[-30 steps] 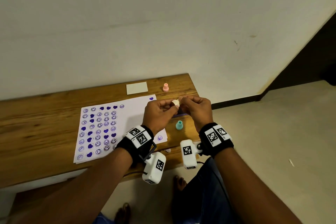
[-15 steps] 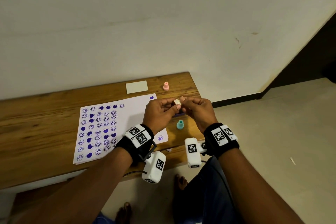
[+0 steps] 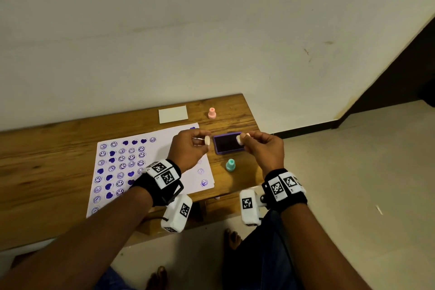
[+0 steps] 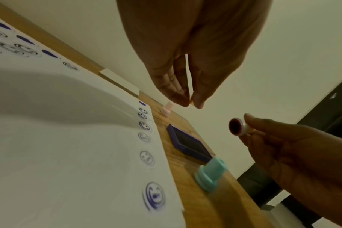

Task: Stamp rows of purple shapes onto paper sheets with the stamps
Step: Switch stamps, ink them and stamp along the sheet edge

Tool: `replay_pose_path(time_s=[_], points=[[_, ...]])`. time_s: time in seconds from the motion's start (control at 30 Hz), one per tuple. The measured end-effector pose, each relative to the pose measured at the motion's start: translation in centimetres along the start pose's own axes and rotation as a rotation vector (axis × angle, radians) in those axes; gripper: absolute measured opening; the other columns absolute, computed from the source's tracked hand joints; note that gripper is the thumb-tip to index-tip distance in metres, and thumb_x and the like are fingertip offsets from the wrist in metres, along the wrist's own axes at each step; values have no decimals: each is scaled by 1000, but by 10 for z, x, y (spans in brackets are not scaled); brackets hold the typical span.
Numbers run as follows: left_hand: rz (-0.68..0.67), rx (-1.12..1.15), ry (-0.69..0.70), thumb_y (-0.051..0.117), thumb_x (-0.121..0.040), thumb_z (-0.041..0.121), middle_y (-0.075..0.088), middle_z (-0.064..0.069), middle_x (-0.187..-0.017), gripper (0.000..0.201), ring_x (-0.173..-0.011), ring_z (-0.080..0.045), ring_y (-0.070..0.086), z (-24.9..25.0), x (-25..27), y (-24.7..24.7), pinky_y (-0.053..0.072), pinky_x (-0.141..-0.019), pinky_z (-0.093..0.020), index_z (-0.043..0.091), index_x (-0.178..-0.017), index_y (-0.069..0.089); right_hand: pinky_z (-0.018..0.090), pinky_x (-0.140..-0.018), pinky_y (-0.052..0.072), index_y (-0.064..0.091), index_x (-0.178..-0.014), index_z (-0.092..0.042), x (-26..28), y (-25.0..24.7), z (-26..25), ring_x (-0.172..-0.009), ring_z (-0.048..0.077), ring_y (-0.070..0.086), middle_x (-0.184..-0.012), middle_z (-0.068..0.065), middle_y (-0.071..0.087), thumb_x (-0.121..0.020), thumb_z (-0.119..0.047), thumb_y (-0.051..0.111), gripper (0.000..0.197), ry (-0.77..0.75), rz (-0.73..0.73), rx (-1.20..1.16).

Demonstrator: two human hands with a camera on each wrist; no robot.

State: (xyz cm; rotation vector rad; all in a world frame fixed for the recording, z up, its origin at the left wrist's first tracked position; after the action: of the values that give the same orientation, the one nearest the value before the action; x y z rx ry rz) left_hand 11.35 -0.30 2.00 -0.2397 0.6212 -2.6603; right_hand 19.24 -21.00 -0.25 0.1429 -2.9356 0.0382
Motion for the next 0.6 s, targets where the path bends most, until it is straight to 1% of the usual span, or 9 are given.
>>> replay_pose_path(time_s=[0.07, 0.1, 0.17, 0.23, 0.33, 0.5, 0.6], points=[[12, -11, -30, 76, -77, 4, 72, 3, -100, 32, -86, -16, 71, -7, -16, -4, 60, -74, -32, 22, -103, 72, 31, -78, 63, 77, -91, -14, -1, -1, 9, -85, 16, 76, -87, 2, 78, -79, -15, 85, 14, 6, 45, -13], [17, -21, -40, 77, -76, 4, 72, 1, -98, 31, -85, -19, 71, -10, -24, -5, 59, -76, -34, 22, -101, 72, 31, -78, 63, 77, -90, -15, -1, -1, 12, -84, 15, 76, -86, 1, 78, -78, -16, 85, 14, 5, 59, -7], [23, -44, -50, 77, -75, 2, 73, -3, -95, 31, -81, -21, 70, -13, -42, -5, 58, -76, -32, 19, -99, 72, 31, -79, 63, 77, -90, -15, -4, 1, 16, -83, 12, 75, -85, -1, 78, -77, -17, 85, 15, -1, 70, 12], [27, -78, -65, 77, -74, 2, 72, -3, -91, 31, -79, -18, 68, -16, -61, -1, 53, -75, -26, 18, -100, 73, 30, -78, 63, 77, -90, -15, -9, 5, 17, -82, 12, 75, -84, -1, 78, -77, -18, 86, 16, -7, 71, 12], [8, -138, -94, 78, -74, 5, 73, -2, -93, 32, -83, -12, 66, -19, -83, 10, 47, -75, -20, 14, -104, 74, 30, -76, 63, 76, -92, -13, -17, 8, 15, -83, 14, 75, -85, 1, 78, -78, -20, 86, 19, -26, 69, 4], [-83, -273, -84, 79, -73, 7, 74, -3, -100, 37, -90, -13, 67, -25, -101, 29, 46, -81, -20, 15, -109, 73, 37, -80, 63, 78, -94, -14, -27, 4, 18, -82, 13, 74, -85, -1, 78, -78, -27, 85, 22, -65, 70, 89], [-86, -294, -68, 80, -73, 7, 74, -5, -99, 37, -92, -16, 68, -27, -104, 32, 46, -82, -21, 14, -108, 73, 39, -80, 63, 78, -92, -16, -28, 2, 18, -82, 14, 74, -84, -1, 77, -78, -27, 85, 19, -79, 72, 83]])
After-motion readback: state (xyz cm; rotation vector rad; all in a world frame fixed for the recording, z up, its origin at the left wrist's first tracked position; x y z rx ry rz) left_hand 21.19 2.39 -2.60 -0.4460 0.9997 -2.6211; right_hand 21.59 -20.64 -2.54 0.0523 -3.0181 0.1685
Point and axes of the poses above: each hand's wrist, its own x-axis away from the middle knuckle, its own y-axis out of the palm, z = x × y, the point moved 5 cm from there along -x, towards the middle knuckle
